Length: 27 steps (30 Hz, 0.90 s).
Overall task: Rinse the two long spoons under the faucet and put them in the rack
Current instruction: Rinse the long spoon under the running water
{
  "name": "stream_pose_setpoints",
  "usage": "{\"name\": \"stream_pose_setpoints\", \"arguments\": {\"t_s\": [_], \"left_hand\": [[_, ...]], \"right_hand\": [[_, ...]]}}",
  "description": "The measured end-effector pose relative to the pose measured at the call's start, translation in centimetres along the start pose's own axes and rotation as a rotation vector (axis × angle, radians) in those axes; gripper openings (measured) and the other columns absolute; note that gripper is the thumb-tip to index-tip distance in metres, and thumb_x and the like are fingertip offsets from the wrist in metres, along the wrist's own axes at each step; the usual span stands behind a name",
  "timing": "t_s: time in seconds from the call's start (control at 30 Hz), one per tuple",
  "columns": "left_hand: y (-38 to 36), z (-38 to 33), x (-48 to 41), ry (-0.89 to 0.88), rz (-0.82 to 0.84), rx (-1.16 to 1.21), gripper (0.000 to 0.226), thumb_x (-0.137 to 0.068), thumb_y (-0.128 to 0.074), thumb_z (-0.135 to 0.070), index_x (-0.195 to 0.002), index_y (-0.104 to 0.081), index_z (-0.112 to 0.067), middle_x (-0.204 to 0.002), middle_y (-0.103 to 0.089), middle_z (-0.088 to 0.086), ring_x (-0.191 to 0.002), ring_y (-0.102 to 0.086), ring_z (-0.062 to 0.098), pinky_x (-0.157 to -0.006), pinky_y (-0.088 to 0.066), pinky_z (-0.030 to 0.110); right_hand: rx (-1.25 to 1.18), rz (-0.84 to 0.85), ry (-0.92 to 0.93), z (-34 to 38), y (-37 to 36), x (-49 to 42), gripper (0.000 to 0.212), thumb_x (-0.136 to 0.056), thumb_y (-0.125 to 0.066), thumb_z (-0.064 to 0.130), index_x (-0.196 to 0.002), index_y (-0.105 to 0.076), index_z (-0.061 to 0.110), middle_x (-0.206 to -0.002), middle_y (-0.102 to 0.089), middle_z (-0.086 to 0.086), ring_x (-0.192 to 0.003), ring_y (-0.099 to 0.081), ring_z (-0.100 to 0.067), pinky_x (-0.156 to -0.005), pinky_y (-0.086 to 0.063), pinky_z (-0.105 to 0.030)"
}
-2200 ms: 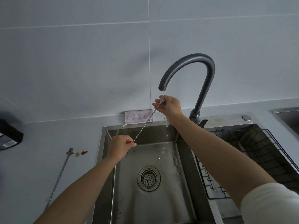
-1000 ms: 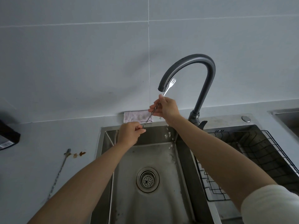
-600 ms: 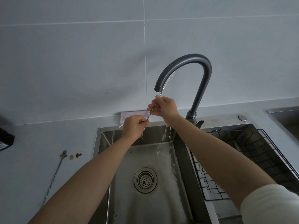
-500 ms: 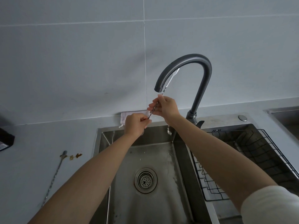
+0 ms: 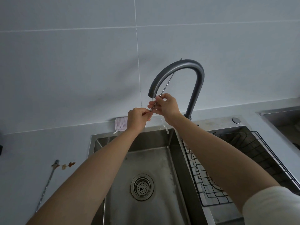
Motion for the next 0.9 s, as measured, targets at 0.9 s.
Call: {"name": "stream_pose_setpoints", "arguments": {"t_s": [0.9], "left_hand": [[-1.2, -1.7, -0.2, -0.150, 0.056, -0.366, 0.031, -0.095, -0.046, -0.023, -0.102, -0.063, 0.002, -0.099, -0.071, 0.019, -0.089, -0.066, 0.030, -0.082, -0.048, 0.027]], "right_hand": [[0.131, -0.060, 0.108, 3.9, 1.0, -1.4, 0.017, -0.095, -0.047, 0.006, -0.080, -0.051, 0.013, -0.064, -0.059, -0.005, -0.038, -0.060, -0.002, -0.052, -0.055, -0.020]]}}
Point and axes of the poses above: each hand's wrist, its own x-axis away from the middle knuckle, its own y-axis out of the back of the hand, z = x × y, the point moved 7 cm from there along -x, towards the middle knuckle
